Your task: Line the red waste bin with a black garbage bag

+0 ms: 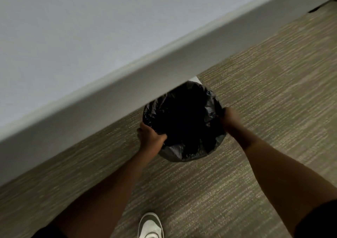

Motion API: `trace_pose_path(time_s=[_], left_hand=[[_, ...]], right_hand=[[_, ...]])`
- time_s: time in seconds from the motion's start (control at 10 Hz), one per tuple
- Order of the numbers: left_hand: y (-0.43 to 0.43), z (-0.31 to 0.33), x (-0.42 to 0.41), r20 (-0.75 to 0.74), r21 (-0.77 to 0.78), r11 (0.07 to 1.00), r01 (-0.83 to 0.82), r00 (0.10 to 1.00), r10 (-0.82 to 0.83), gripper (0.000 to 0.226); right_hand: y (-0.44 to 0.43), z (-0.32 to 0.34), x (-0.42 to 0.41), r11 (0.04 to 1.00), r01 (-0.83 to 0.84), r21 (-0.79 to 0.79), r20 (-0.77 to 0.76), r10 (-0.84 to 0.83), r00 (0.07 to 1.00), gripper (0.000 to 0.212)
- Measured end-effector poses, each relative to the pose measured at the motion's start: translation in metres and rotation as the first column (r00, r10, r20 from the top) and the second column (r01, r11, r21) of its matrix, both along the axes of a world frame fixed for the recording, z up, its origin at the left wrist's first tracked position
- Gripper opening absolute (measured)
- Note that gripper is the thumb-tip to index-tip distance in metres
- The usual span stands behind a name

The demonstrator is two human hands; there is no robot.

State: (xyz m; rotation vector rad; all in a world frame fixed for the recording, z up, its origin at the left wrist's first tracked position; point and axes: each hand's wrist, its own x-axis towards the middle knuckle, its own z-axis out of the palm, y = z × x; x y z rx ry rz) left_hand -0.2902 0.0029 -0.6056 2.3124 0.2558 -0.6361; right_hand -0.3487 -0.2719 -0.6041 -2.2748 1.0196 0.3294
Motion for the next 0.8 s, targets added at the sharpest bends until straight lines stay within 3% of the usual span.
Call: trace_pose_path(time_s=[0.2, 0.5, 0.6, 0.7, 0.8], left_hand=[[-0.01, 0.004, -0.045, -0.089, -0.052, 0.996, -0.077, 0.993, 0.073, 0.09], [-0.013, 0.008, -0.079, -0.138, -0.015, 0.996, -0.089, 0.987, 0.086, 0.101], [-0.009, 0.013, -0.079, -0.124, -0.017, 0.998, -0.06, 0.991, 0.058, 0.099], [-0.004, 0.022, -0.08, -0.114, 0.066, 0.994, 0.086, 0.99, -0.078, 0.107], [0.0, 0.043, -0.09, 0.035, 0.295, 0.914, 0.278, 0.953, -0.301, 0.104]], right_hand=[[-0.01, 0.001, -0.018, 0.99, -0.097, -0.105, -0.027, 0.094, 0.995, 0.025], [-0.015, 0.001, -0.045, 0.963, -0.222, -0.156, -0.02, 0.222, 0.975, 0.019], [-0.011, 0.006, -0.047, 0.968, -0.232, -0.101, -0.085, 0.224, 0.971, 0.031], [-0.002, 0.009, -0.048, 0.95, -0.3, -0.09, -0.194, 0.279, 0.941, 0.071], [0.018, 0.022, -0.05, 0.953, -0.264, -0.15, -0.189, 0.234, 0.954, 0.11]])
